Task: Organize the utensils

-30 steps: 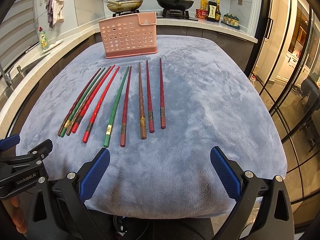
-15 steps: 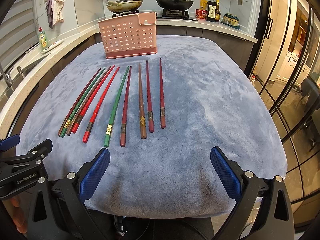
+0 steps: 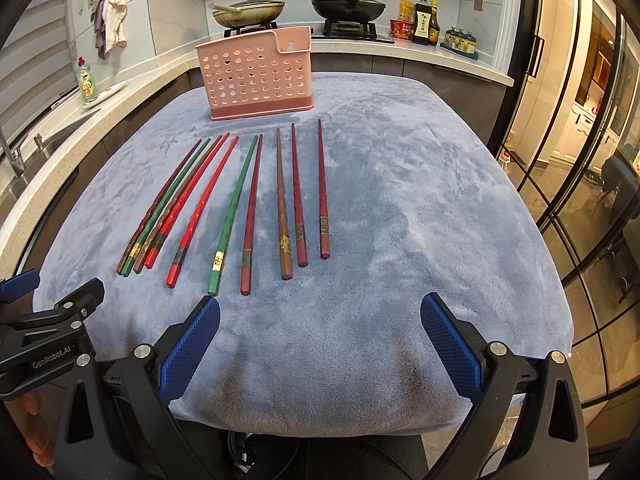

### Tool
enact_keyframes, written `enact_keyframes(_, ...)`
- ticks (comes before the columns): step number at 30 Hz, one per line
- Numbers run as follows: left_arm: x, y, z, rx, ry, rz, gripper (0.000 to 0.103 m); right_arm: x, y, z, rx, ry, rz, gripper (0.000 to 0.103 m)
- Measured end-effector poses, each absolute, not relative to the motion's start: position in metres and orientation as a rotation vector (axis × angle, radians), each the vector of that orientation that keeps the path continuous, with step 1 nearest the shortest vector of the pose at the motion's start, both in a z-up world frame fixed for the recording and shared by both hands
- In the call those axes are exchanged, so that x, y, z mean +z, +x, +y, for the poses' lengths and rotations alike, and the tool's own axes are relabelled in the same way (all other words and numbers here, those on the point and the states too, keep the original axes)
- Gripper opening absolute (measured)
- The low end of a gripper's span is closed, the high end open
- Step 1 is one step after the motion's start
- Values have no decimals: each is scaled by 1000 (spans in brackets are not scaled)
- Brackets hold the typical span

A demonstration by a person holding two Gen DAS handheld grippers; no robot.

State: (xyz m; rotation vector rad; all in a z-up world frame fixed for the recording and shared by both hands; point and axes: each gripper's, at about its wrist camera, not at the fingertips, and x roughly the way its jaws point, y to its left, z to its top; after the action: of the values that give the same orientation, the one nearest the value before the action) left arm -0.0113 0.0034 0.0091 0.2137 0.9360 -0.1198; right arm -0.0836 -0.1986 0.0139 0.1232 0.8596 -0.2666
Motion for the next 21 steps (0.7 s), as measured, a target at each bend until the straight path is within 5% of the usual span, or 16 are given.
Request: enact_keyframes(21,-11,44,40,-114,69,965,96,8,-69,-230,-324,169,841,96)
